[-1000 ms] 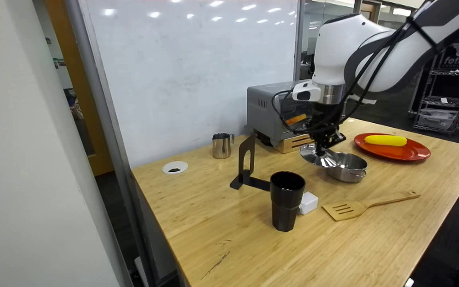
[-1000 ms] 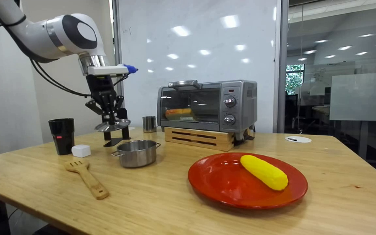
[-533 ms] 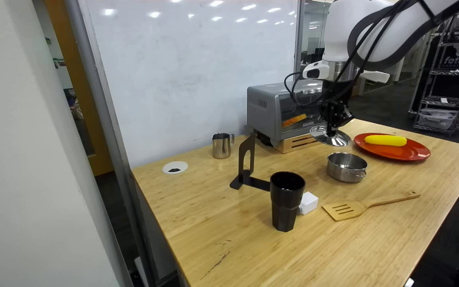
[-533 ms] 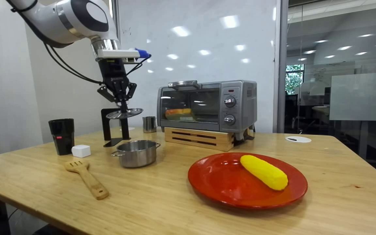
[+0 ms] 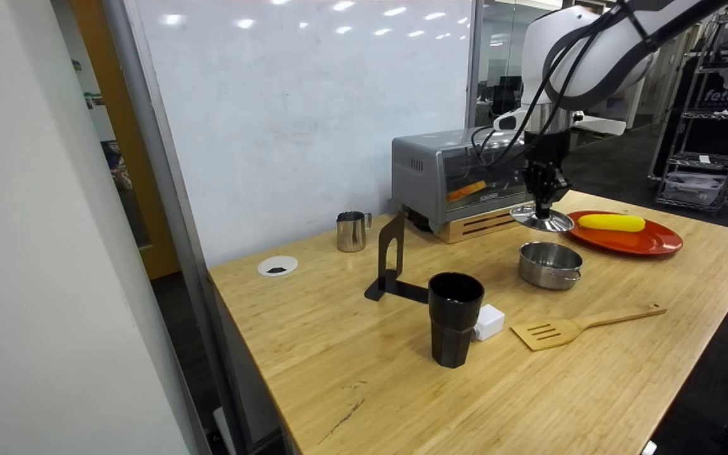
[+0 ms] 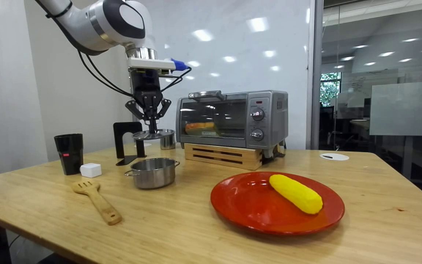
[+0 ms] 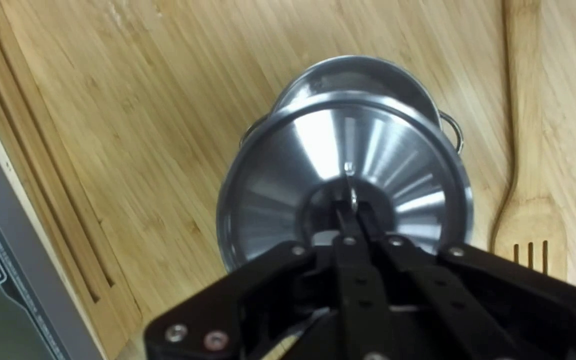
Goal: Take the white box out of the silver pot then close the pot
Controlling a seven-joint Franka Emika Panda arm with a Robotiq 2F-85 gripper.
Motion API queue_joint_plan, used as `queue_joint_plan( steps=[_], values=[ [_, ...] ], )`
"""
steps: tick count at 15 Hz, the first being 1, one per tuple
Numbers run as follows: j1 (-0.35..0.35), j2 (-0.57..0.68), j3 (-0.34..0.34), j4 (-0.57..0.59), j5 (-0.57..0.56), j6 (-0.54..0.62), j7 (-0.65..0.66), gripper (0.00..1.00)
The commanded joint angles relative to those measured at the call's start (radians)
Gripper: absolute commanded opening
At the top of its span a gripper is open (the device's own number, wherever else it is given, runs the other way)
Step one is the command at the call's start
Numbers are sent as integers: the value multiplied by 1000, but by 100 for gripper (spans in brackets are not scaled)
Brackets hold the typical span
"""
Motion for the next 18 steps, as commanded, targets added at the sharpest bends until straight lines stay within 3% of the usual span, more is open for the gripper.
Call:
queue_joint_plan(
  steps=[1,8,18],
  values=[
    [-21,78,0,57,20,-11,23,1],
    [-17,146,4,61,-23,-18,107,1],
    [-16,120,10,3,-60,-10,113,1]
  ],
)
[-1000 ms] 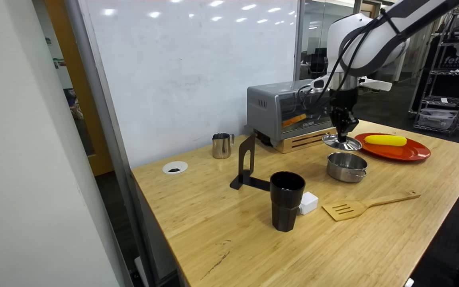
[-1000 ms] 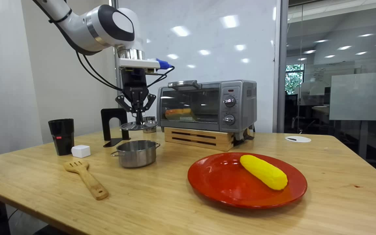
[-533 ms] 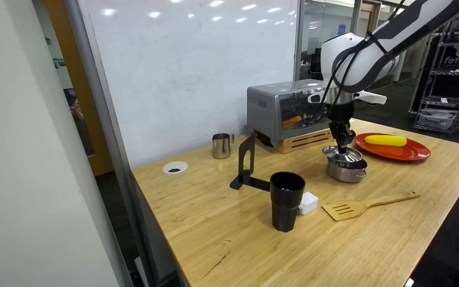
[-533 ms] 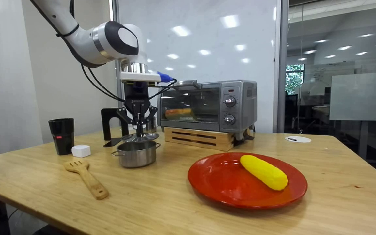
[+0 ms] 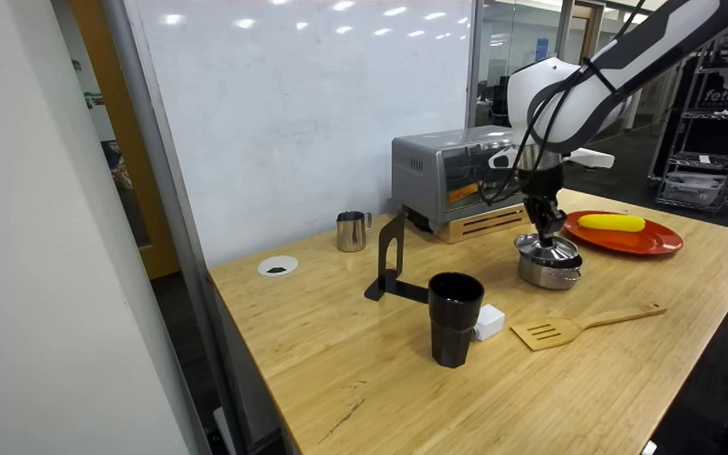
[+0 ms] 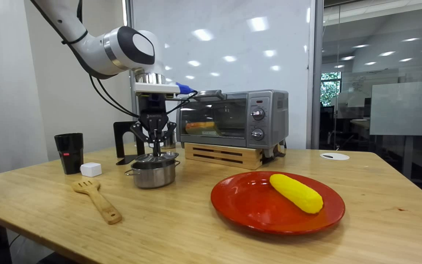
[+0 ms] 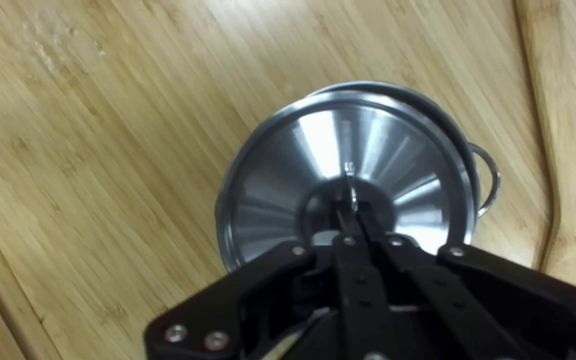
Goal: Take the white box out of the silver pot then close the pot
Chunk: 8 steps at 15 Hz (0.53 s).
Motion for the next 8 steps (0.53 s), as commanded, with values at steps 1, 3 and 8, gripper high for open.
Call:
queue_joint_plan(
  steps=[1,3,8],
  values=[
    [-5,-23,12,-36,-19,-7,9,1],
    [-3,-26,13,-50,-25,-5,10,1],
    [-5,-30,16,-73,-32,5,6,1]
  ],
)
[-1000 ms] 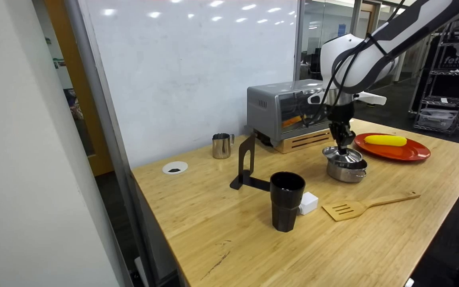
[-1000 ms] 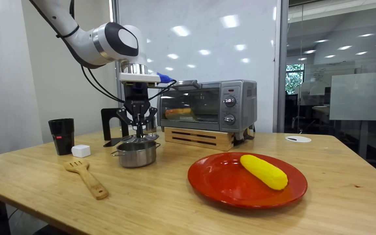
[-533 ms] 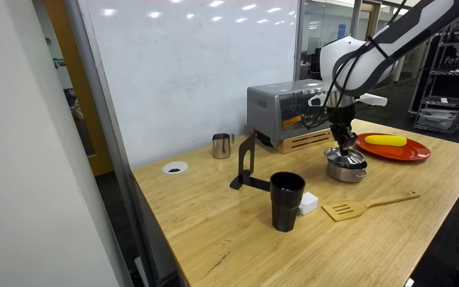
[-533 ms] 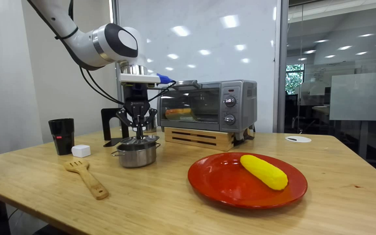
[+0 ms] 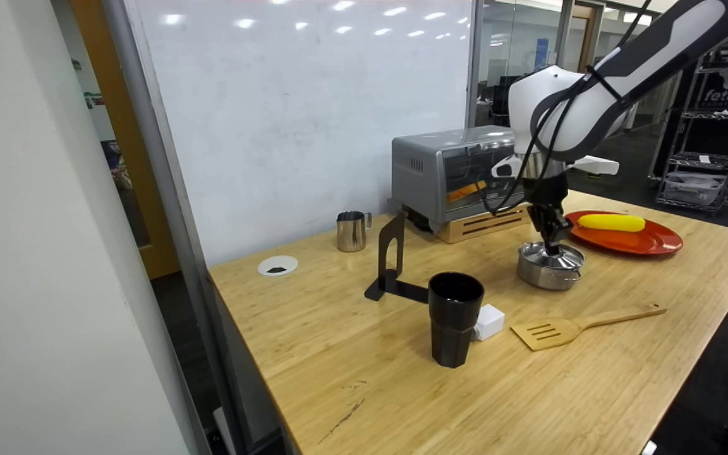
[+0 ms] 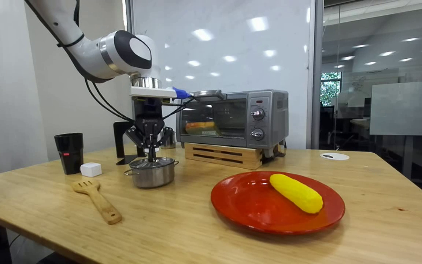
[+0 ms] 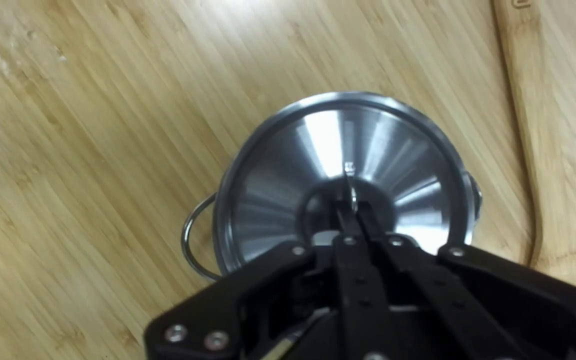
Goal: Take the white box out of the silver pot then close the pot
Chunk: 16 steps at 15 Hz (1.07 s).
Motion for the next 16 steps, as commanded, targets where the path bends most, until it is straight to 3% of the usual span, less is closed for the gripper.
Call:
queue_joint_plan(
  steps=[1,2,3,4,6,14,16],
  values=[
    [-7,-27,9,-37,-21,8,5,1],
    [-8,-28,9,-37,-22,10,5,1],
    [-8,-29,9,-39,-23,12,6,29],
    [-9,-31,9,-40,-20,15,2,29],
    [-8,-36,10,-44,-24,18,2,41],
    [20,-158,31,-87,-54,16,0,99],
    [28,-205,41,-99,-40,2,-19,100]
  ],
)
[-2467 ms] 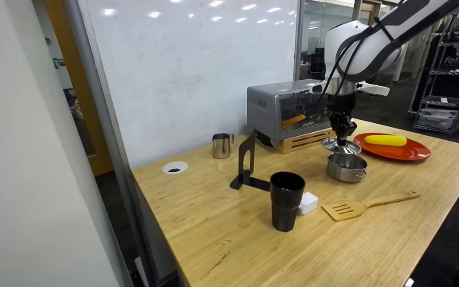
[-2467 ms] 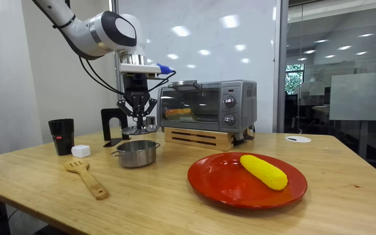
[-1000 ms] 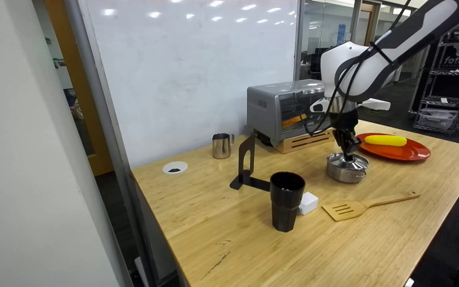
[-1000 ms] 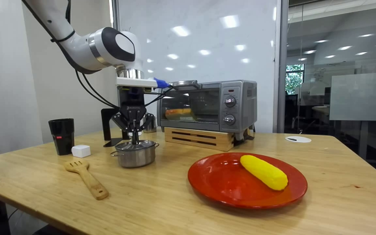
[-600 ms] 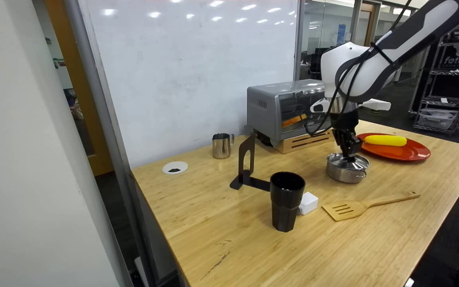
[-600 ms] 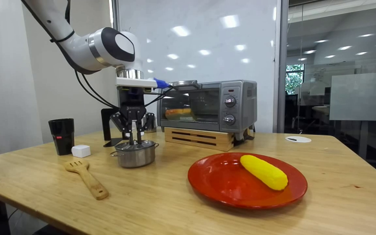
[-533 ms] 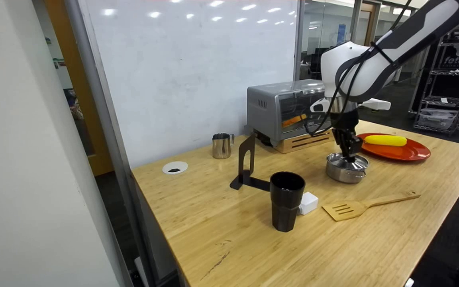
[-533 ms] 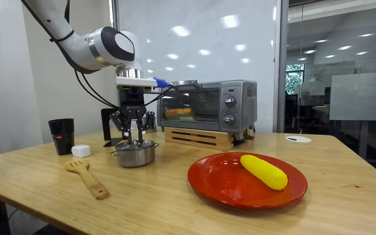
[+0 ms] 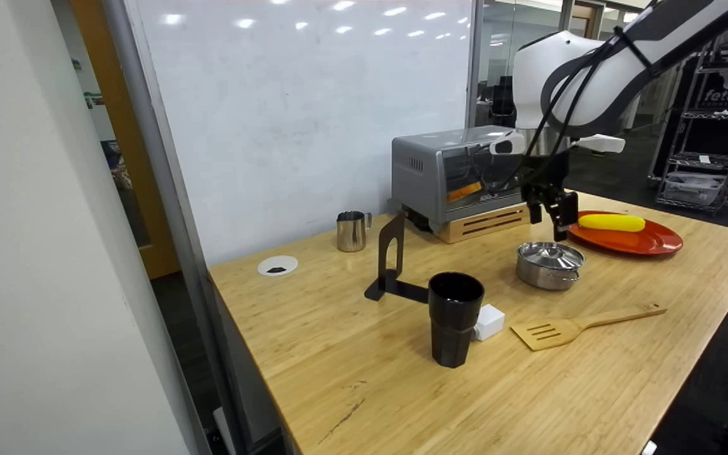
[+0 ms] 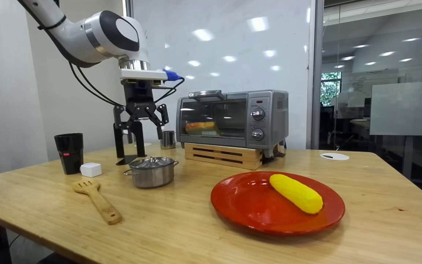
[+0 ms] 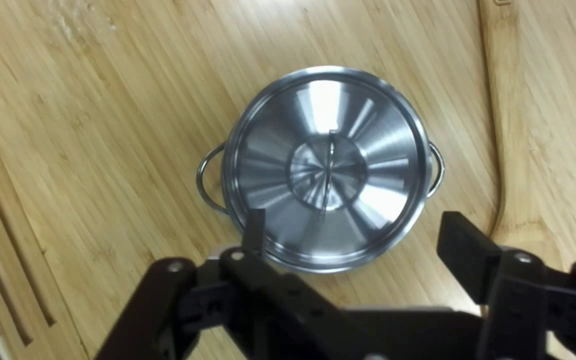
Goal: Take the white box out of the silver pot then close the pot
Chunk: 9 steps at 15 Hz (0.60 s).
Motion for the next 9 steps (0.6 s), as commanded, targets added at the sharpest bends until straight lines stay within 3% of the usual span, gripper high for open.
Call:
queue_joint_plan(
  steps=[1,6,9],
  values=[
    [9,-110,20,-61,15,-9,-31,100],
    [20,-202,20,-91,197,3,22,100],
    [19,-241,4,-110,254,12,135,100]
  ],
)
